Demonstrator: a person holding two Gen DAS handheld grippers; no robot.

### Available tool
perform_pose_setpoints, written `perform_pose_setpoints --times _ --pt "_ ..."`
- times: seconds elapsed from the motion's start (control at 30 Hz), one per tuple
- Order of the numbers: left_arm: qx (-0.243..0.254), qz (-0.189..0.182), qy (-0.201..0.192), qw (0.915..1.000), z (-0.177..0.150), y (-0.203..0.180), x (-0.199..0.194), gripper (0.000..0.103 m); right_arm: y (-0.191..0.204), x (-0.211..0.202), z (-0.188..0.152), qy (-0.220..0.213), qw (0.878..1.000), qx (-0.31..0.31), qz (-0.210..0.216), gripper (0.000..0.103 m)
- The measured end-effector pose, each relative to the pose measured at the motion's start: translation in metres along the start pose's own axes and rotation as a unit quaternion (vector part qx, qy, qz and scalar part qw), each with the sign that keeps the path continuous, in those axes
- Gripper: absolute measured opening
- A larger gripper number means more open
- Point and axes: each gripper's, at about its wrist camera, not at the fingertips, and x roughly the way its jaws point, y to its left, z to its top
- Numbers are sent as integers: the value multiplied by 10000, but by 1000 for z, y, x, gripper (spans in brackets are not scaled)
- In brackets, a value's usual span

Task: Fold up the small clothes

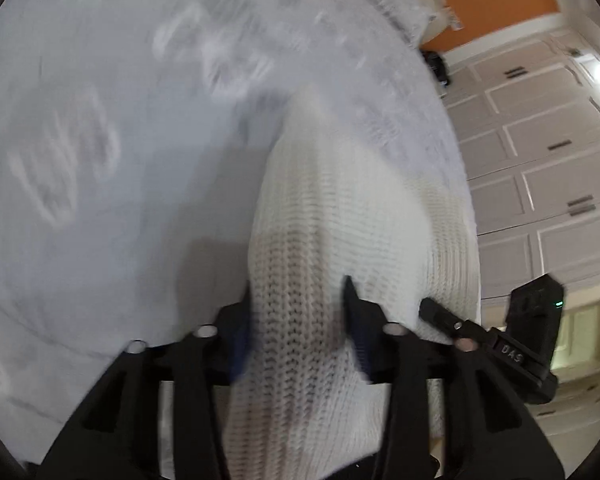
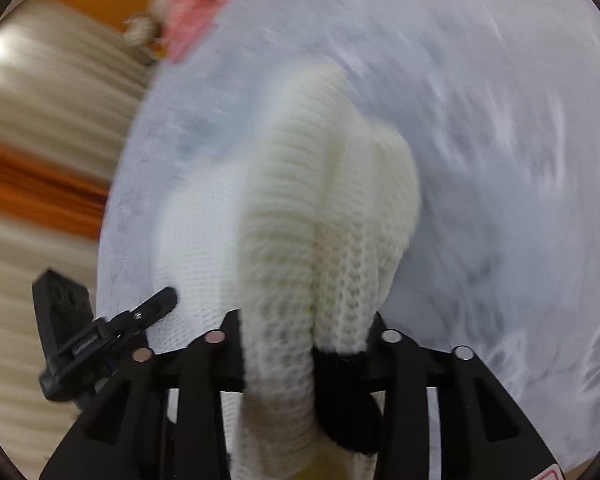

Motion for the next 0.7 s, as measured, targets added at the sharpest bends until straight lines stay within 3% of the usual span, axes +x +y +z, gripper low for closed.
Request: perform_pose_setpoints --times 0.07,0.13,0.23,0.3,0.37,0.4,0.43,0.47,0.53,0.63,0.7 --pt "298 -5 -390 9988 5 -16 -28 26 30 -21 6 -325 9983 -470 134 33" --pt "503 86 -681 9964 13 -26 -55 25 40 -27 13 -441 9966 -648 268 33" --pt "393 494 -653 9959 21 -15 -54 27 25 7 19 -189 9979 -623 0 42" --pt "378 1156 -352 9919 15 -3 -32 28 0 43 17 304 9971 -313 -626 44" --pt "320 1243 -211 9915 10 0 -26 30 -8 35 14 107 9987 -5 -505 45" --pt "338 1216 -305 9915 2 -2 -31 33 1 14 9 -197 9986 -31 -490 45" --pt "447 1295 -410 9897 -3 -7 -35 44 9 1 5 -373 9979 -127 -521 45" --pt "581 1450 -527 9863 -9 -13 -39 55 23 -18 -4 -642 9959 -334 -547 45" --pt "994 1829 -776 9750 -24 -30 -45 65 44 -29 -18 -643 9942 -669 -542 42" --pt "1463 2260 -770 9600 -37 -42 -36 66 53 -5 -39 -194 9887 -1154 -936 32" --pt "1645 2575 -641 9500 -44 -44 -26 66 36 21 -47 114 9775 -1302 -1657 18"
